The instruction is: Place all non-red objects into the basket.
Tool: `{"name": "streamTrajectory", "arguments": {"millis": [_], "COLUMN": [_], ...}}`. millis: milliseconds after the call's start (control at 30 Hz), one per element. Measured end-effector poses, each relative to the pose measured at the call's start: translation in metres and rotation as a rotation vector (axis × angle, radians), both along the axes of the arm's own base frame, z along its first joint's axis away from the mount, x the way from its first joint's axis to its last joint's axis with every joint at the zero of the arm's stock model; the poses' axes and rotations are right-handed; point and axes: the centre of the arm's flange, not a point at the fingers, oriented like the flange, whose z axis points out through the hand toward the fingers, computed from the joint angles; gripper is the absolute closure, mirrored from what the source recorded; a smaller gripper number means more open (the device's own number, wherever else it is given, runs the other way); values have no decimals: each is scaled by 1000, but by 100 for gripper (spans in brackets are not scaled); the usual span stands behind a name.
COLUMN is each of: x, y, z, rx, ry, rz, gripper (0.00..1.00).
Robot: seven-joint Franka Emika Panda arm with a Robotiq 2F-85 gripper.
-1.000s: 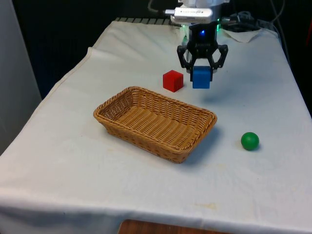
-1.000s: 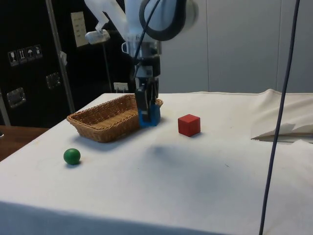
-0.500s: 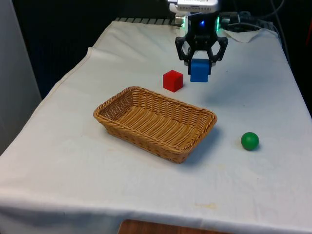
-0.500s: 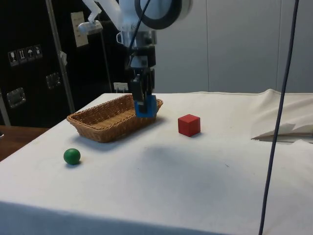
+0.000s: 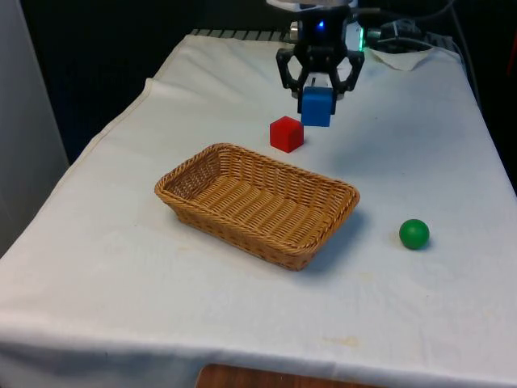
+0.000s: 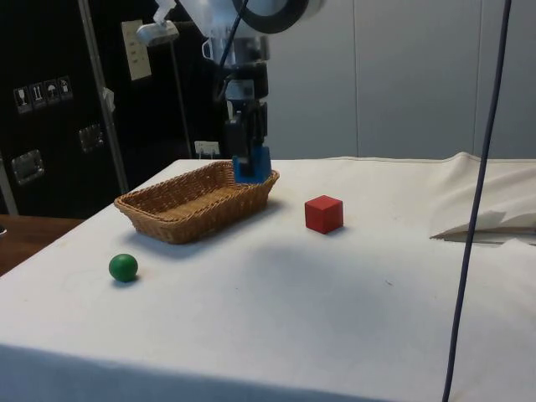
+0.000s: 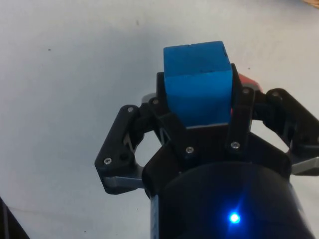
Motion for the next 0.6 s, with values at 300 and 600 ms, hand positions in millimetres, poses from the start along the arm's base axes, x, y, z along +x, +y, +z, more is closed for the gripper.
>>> {"name": "streamTrajectory", "arguments": {"millis": [300,600], "x": [1,16], "y": [-19,-35], "z": [1,2], "rx": [0,-9], "ry": [-3,-12], "rz": [-24,-46], "gripper": [100,100]}}
